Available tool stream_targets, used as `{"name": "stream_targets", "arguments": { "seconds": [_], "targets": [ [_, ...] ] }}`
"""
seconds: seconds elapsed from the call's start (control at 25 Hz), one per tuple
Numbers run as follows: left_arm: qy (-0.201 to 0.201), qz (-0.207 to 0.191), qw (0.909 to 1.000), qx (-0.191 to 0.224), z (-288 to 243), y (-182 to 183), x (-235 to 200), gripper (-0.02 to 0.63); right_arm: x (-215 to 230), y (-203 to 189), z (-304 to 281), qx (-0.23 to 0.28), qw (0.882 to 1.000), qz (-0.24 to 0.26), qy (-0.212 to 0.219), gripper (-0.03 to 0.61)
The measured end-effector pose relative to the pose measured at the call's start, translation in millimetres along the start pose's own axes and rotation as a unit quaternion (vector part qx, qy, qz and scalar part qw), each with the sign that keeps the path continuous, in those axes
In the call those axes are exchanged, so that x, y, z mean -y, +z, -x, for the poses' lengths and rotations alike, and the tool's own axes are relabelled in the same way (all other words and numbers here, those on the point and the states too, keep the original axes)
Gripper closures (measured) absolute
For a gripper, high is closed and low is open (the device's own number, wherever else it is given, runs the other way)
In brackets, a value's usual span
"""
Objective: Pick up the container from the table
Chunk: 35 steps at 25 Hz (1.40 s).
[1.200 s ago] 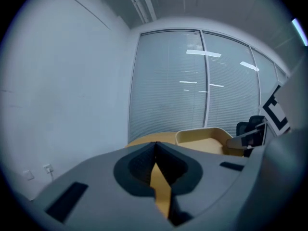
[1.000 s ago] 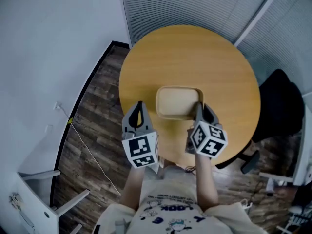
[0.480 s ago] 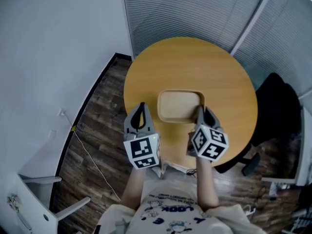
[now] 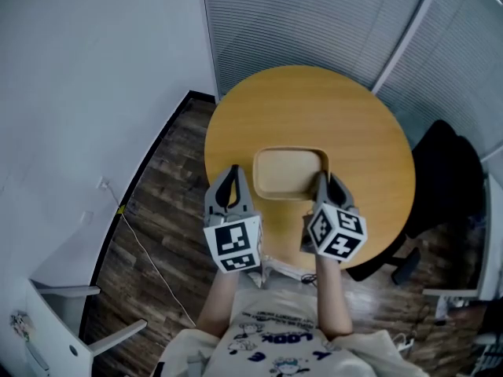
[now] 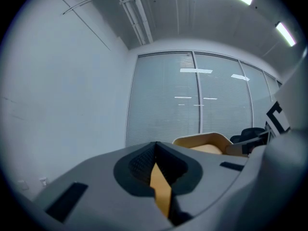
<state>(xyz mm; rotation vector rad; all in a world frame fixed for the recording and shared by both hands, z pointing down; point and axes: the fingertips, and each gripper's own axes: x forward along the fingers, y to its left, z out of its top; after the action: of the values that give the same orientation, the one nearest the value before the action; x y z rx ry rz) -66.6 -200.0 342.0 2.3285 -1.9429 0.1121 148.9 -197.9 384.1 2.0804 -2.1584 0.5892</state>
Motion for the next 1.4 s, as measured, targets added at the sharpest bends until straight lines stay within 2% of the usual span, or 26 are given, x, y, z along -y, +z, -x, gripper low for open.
{"name": "stream_targets", "arguments": {
  "seconds": [1.4],
  "targets": [
    [-0.006, 0.000, 1.0000, 0.003, -2.6, 2.8, -6.1, 0.612, -5.0, 5.3, 2.0, 0.005, 1.000, 0.003, -0.007, 0.563]
  ]
}}
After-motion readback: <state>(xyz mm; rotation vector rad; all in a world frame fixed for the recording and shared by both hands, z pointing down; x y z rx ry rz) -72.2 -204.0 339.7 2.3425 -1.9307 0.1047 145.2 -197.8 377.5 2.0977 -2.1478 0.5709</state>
